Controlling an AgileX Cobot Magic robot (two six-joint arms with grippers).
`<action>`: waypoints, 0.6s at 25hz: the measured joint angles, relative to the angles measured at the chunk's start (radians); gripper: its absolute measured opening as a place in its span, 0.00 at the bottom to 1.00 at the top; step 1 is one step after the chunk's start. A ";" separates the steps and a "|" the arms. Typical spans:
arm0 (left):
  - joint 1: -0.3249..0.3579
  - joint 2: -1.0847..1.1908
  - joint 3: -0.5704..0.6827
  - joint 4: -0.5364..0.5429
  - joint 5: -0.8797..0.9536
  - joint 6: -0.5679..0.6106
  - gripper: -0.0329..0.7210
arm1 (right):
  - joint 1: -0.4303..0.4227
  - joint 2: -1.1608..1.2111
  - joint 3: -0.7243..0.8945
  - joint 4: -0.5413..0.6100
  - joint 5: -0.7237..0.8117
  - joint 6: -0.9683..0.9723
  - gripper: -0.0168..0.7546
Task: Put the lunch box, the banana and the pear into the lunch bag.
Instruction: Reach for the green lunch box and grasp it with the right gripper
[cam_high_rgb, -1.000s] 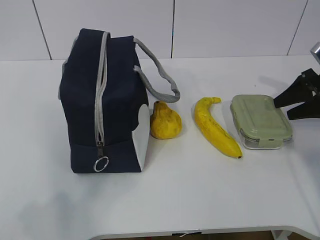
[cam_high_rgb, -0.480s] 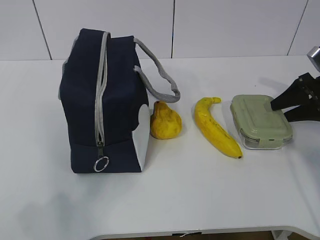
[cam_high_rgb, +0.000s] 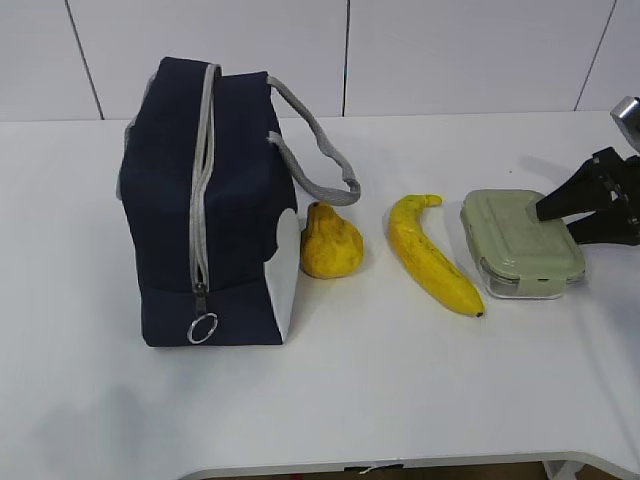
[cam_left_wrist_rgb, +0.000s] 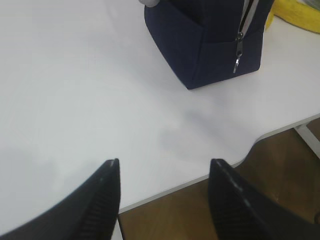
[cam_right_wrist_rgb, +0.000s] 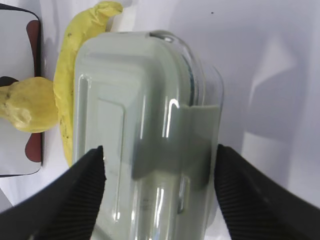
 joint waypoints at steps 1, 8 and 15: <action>0.000 0.000 0.000 0.000 0.000 0.000 0.58 | 0.000 0.004 0.000 0.002 0.000 0.000 0.74; 0.000 0.000 0.000 0.000 0.000 0.000 0.58 | 0.004 0.010 0.000 0.012 -0.001 -0.002 0.74; 0.000 0.000 0.000 0.000 0.000 0.000 0.58 | 0.006 0.022 0.000 0.008 -0.002 -0.005 0.74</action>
